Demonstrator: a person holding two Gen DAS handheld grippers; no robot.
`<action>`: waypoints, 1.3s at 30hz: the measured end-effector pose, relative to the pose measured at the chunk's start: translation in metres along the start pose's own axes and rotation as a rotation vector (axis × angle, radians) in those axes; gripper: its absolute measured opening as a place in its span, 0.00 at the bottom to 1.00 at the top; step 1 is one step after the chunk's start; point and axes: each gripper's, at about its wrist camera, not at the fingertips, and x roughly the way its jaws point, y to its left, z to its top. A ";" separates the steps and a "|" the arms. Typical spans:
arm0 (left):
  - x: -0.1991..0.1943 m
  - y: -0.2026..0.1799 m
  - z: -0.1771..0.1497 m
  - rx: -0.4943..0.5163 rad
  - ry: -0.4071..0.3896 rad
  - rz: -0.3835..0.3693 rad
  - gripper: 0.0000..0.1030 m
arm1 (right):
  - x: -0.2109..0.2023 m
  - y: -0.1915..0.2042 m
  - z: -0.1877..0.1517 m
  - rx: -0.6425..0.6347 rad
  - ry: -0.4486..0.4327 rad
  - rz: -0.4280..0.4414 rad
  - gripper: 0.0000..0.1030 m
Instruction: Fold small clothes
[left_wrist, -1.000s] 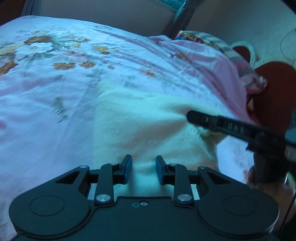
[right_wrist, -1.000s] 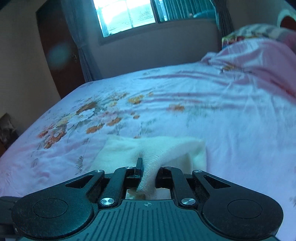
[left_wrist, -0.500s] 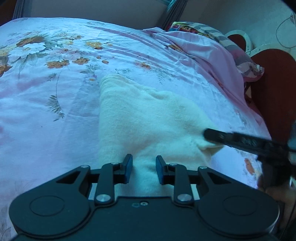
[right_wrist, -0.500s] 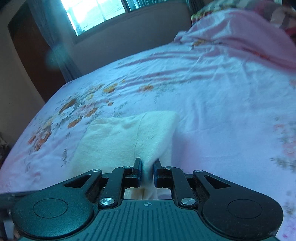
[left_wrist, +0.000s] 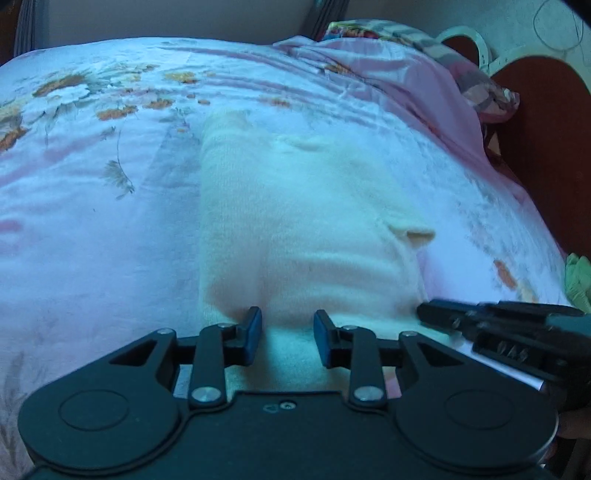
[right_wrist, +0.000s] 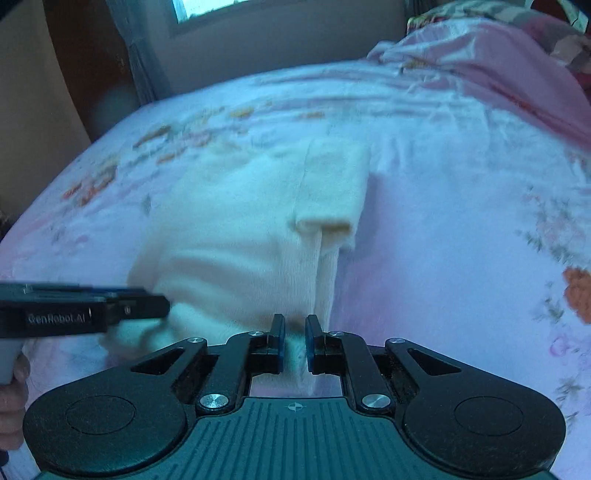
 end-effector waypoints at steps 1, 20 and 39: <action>-0.002 -0.002 0.001 0.006 -0.015 0.003 0.32 | -0.006 0.002 0.005 0.011 -0.044 0.028 0.10; -0.007 -0.017 -0.033 0.072 0.036 0.078 0.38 | 0.007 0.041 -0.030 -0.199 0.052 -0.059 0.10; 0.057 -0.008 0.082 0.013 -0.049 0.101 0.39 | 0.047 0.008 0.092 -0.092 -0.125 -0.057 0.11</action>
